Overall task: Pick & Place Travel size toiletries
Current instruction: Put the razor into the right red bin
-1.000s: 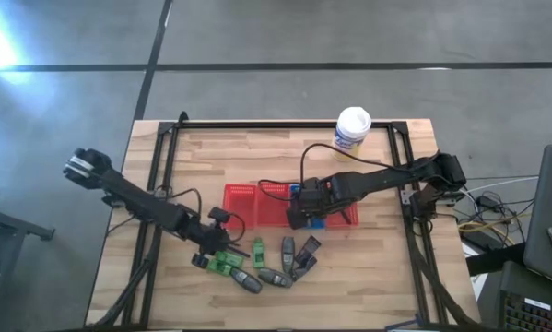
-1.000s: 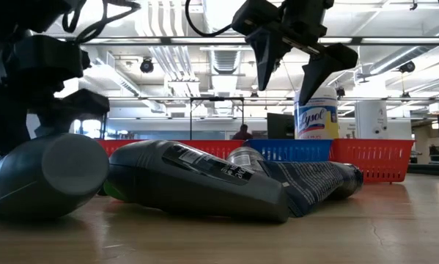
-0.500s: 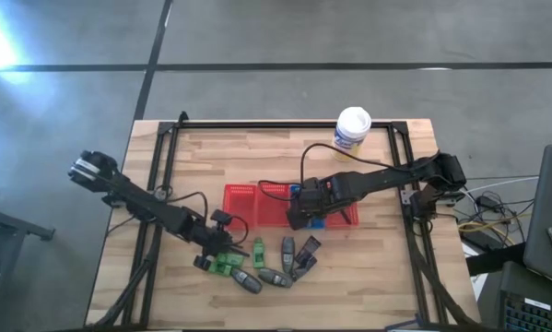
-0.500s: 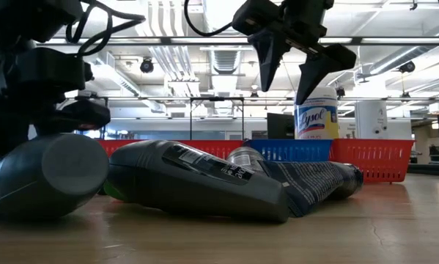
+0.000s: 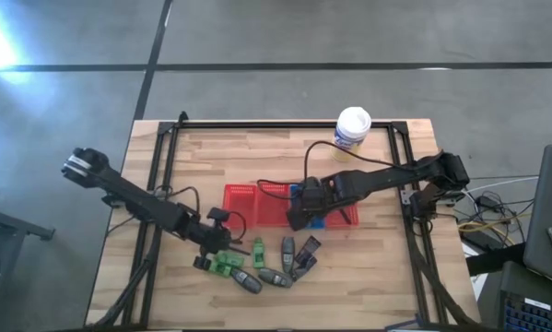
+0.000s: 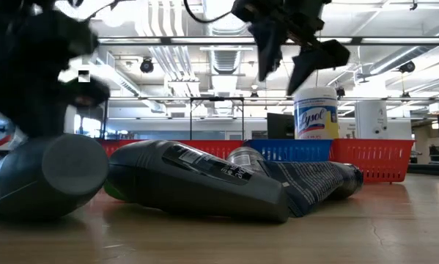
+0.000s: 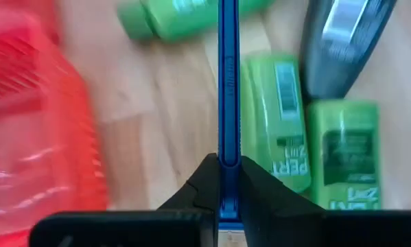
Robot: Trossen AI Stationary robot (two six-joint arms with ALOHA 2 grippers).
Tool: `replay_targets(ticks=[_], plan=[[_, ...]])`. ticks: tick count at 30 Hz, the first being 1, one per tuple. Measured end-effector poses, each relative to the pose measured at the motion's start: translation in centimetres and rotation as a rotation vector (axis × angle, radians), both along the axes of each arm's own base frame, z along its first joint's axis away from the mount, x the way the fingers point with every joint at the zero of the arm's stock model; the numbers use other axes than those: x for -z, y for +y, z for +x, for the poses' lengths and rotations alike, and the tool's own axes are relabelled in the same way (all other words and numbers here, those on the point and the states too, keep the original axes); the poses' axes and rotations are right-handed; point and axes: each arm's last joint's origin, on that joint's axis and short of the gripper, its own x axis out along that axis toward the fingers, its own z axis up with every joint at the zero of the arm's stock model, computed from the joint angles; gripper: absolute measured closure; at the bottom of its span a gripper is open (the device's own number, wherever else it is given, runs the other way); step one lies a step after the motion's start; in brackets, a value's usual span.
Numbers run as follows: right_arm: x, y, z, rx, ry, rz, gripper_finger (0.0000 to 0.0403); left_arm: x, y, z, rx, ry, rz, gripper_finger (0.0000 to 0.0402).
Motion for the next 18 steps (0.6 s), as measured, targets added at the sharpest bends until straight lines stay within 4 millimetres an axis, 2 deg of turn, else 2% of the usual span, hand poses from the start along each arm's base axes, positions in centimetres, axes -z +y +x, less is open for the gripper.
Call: replay_targets(ticks=[4, 7, 12, 18], plan=[[-0.9, 0.2, 0.6, -0.062, -0.11, 0.016, 0.0168, -2.8, 0.2, 0.1, -0.043, -0.113, -0.002, 0.037], [-1.7, 0.5, 1.4, -0.17, -0.226, 0.075, 0.0176, -4.2, 0.5, 0.1, -0.068, -0.185, 0.027, 0.037], [-2.8, 1.2, 2.9, -0.362, -0.429, 0.184, 0.0184, -4.6, 0.8, 0.4, -0.041, -0.208, 0.077, 0.037], [-2.7, 0.8, 3.5, -0.333, -0.454, 0.248, 0.0173, -5.9, 1.0, 1.4, -0.012, -0.268, 0.195, 0.037]])
